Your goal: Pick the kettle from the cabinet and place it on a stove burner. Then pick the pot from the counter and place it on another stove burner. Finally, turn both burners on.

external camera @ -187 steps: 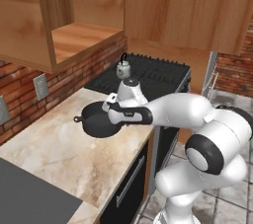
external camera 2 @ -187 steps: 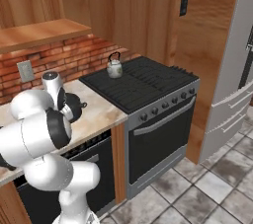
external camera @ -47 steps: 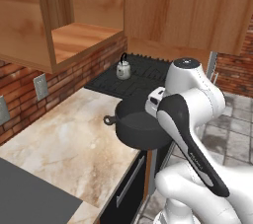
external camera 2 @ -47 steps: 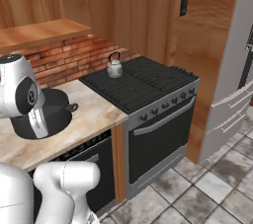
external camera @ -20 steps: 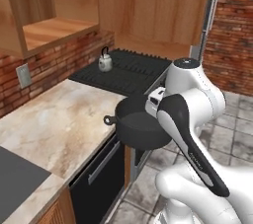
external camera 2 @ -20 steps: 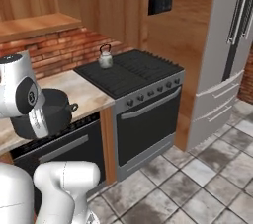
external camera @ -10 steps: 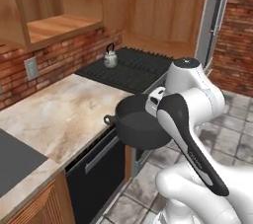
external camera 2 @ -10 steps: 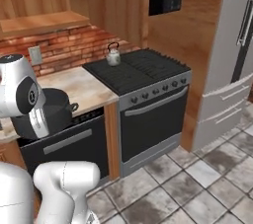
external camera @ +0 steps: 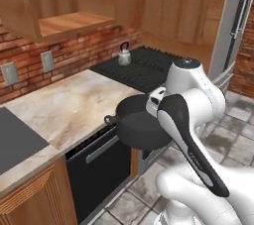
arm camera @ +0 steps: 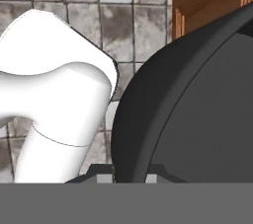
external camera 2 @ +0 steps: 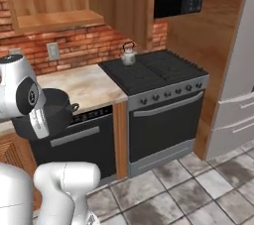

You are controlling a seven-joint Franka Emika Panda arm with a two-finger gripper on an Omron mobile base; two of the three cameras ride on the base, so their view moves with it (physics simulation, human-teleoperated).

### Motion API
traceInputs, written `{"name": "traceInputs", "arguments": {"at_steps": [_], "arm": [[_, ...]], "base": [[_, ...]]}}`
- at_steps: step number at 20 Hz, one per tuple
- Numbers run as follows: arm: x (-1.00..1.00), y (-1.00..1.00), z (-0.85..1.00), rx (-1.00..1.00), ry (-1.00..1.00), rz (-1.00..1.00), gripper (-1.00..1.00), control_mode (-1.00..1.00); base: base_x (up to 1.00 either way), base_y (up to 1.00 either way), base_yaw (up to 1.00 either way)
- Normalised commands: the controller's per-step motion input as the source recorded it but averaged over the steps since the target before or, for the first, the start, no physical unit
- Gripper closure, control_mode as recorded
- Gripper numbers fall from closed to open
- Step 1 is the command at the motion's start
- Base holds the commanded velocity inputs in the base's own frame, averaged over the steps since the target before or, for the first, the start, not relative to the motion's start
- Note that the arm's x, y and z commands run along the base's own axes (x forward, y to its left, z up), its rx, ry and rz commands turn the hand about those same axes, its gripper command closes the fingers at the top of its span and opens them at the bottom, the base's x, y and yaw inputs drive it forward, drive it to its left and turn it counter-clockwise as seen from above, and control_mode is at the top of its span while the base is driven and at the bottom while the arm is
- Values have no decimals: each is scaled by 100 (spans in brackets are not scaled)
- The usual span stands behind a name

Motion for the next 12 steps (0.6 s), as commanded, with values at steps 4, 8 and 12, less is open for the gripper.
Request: {"name": "traceInputs", "arguments": {"at_steps": [4,8,12], "arm": [[0,0,0,0,0,0,100,100],[0,0,0,0,0,0,100,100],[0,0,0,0,0,0,100,100]], "base": [[0,-63,34],[0,-71,35],[0,-77,36]]}}
